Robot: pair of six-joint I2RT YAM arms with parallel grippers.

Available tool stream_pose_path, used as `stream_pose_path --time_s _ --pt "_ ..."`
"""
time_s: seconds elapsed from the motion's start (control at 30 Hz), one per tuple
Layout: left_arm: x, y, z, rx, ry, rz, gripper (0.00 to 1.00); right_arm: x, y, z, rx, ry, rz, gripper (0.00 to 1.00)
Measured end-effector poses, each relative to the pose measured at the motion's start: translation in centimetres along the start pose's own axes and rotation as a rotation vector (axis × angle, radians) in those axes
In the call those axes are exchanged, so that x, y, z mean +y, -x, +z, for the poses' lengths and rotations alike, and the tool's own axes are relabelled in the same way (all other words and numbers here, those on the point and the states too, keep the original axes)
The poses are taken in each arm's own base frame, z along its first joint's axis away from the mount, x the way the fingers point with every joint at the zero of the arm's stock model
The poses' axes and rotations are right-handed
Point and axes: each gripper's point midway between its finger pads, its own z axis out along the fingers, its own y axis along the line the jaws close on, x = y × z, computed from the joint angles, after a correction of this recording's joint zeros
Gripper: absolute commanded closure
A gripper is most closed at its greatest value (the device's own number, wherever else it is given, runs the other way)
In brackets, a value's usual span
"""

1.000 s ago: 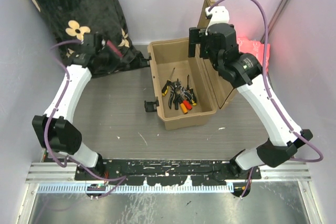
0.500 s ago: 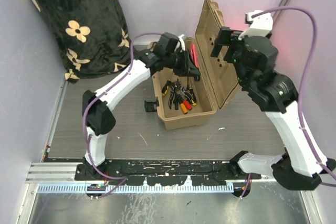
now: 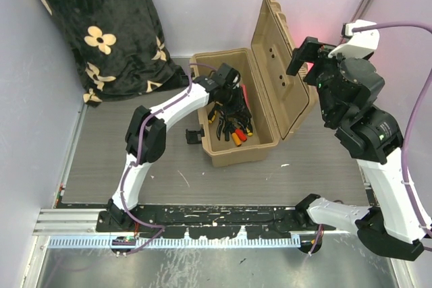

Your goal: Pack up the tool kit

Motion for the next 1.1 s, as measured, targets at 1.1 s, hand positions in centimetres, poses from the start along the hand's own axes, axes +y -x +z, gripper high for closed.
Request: stream_pose_path --time_s 1.1 --pt "-6.3 18.0 -28.1 -0.782 -0.166 0.228 0.42 5.9 5.3 9.3 -0.110 0.049 -0.046 0.00"
